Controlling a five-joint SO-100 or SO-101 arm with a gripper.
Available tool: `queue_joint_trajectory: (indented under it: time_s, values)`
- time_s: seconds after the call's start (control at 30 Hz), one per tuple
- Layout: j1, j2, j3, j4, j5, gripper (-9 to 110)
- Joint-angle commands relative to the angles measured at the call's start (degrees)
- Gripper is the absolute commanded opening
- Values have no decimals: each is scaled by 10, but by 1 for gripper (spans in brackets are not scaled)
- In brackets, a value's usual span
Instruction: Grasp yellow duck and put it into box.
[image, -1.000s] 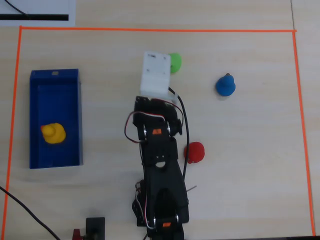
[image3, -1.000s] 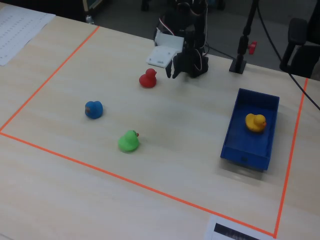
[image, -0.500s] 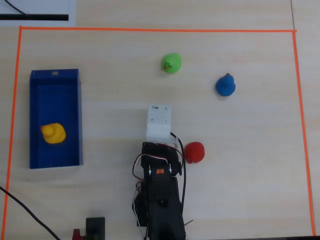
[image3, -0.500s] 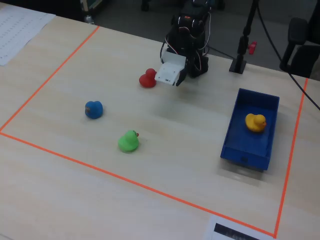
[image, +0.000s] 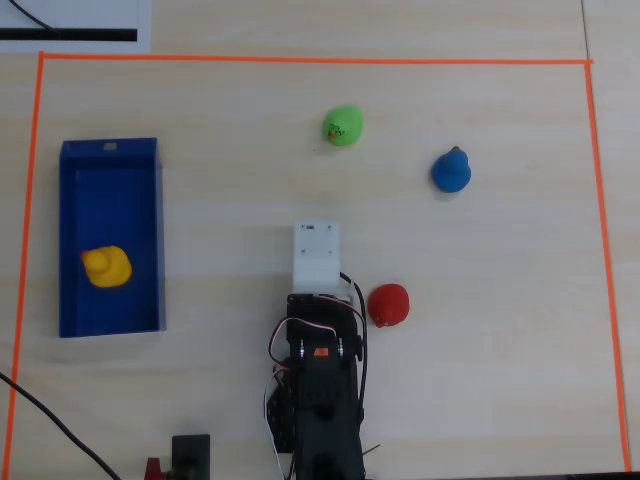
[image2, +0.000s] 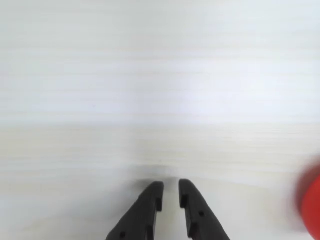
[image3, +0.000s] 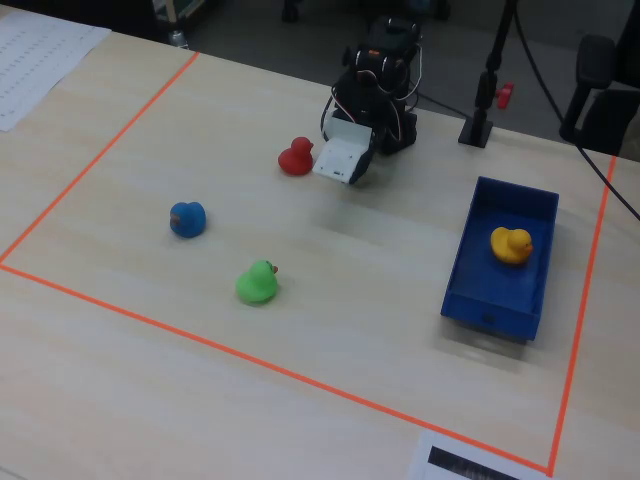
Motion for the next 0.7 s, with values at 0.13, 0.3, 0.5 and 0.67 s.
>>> queue_joint_trajectory:
  time_s: [0.13,0.3,0.5,0.67]
  values:
    - [-28,1,6,0,0,0]
    - [-32,1,7,0,-2,0]
    - [-34,1,7,1,2,0]
    - [-36,1,7,1,3,0]
